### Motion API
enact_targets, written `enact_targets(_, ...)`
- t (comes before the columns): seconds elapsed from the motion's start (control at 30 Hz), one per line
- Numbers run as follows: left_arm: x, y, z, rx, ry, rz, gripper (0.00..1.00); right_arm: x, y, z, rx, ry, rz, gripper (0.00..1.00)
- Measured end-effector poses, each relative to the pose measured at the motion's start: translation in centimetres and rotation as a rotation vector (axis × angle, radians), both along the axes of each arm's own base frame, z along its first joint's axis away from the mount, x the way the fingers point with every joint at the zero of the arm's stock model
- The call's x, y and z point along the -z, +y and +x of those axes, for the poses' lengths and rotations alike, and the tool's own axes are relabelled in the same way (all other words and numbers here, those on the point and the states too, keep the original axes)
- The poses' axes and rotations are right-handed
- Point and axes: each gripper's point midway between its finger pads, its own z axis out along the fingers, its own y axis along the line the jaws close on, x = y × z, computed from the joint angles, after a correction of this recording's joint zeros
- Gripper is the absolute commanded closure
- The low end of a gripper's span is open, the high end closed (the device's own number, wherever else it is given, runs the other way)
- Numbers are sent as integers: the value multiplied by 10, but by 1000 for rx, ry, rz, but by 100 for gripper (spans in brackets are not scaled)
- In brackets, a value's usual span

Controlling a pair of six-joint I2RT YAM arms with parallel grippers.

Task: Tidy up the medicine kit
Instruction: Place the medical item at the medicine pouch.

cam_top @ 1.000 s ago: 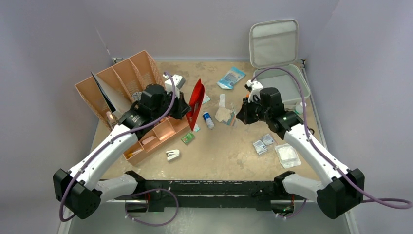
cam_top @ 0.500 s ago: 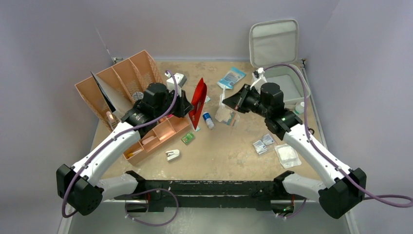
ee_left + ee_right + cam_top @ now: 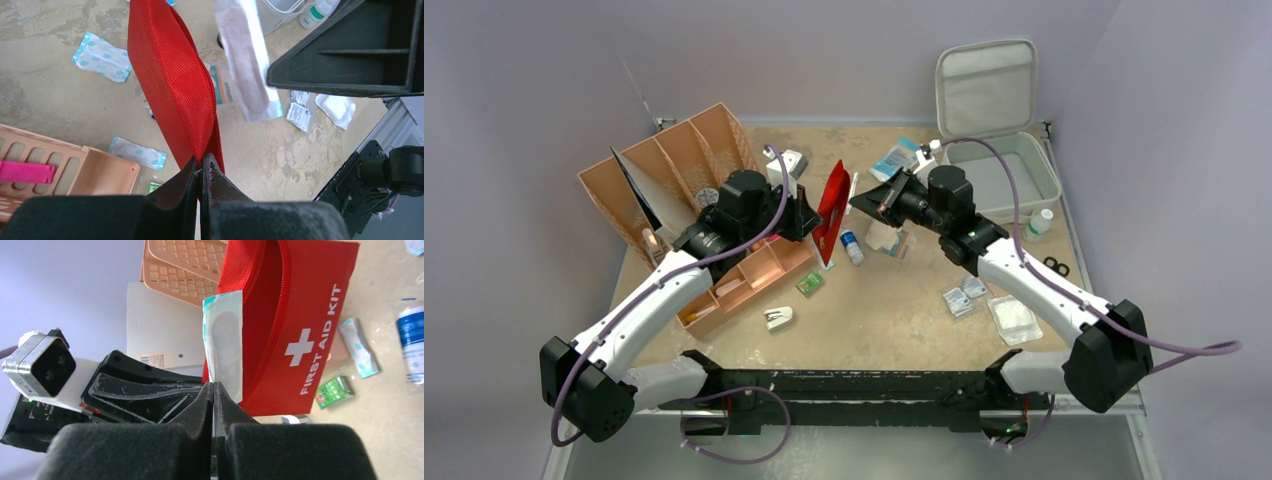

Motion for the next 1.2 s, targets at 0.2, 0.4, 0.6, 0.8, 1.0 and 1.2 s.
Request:
enact_targets(0.2,-1,-1,0,3,-2,-3,100,1,19,5,-8,49,57,100)
enact_targets(0.4,-1,-2,-2,16,-1,-8,100,9,24,10,3,92,67,100)
enact_targets(0.6,-2,-3,-2,21,0,-10,100,20,24,14,27,124,50,100)
enact_targets(0.8,-2,-3,-2,21,0,-10,100,26,25,15,30,152,27,87)
enact_targets(1.0,-1,-3,-2,20,-1,-10,100,24,22,15,30,143,-25,73)
enact_targets(1.2,-1,0,0,2,-4,0,100,21,11,10,28,90,-109,70)
